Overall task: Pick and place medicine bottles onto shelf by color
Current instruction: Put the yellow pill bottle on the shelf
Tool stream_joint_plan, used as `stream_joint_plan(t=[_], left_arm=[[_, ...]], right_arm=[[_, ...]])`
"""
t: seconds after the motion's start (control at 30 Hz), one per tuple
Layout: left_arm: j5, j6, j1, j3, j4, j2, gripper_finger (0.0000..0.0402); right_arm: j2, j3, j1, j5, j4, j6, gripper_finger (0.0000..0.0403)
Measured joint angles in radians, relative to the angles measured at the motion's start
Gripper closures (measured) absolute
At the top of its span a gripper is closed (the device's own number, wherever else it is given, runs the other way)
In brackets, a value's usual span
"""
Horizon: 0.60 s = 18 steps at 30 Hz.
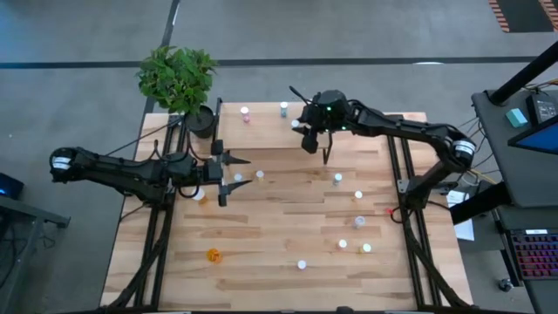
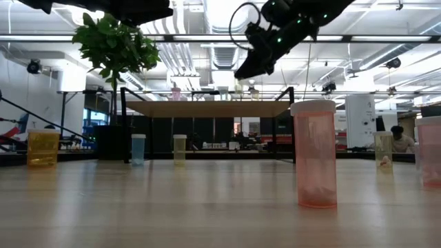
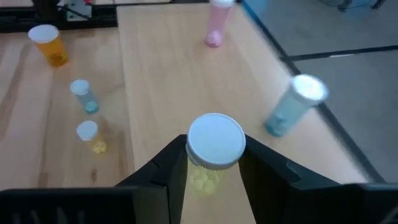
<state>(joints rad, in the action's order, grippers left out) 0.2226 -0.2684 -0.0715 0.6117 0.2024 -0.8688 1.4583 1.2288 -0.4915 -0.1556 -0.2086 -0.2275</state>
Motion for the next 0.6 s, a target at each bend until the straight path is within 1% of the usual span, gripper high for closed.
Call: stream_joint_plan(t=[0.1, 0.27, 0.47, 0.6], left_arm=[[0.000, 0.000, 0.000, 0.000, 0.000, 0.000, 0.0169], [0.000, 0.001, 0.000, 0.000, 0.000, 0.000, 0.0169], [0.000, 0.002, 0.000, 0.000, 0.007, 0.000, 0.0169], [0.000, 0.003, 0.000, 0.000, 0.017, 0.000, 0.0169]], right_arm=[[-0.041, -0.016, 0.000, 0.063, -0.032, 0.004, 0.0282], [-0.095, -0.089, 0.000, 0.155, -0.012, 0.070, 0.0286], [-0.143, -0.190, 0.000, 0.185, 0.062, 0.135, 0.0279], [-0.163, -0.234, 0.000, 0.186, 0.095, 0.157, 0.0280]])
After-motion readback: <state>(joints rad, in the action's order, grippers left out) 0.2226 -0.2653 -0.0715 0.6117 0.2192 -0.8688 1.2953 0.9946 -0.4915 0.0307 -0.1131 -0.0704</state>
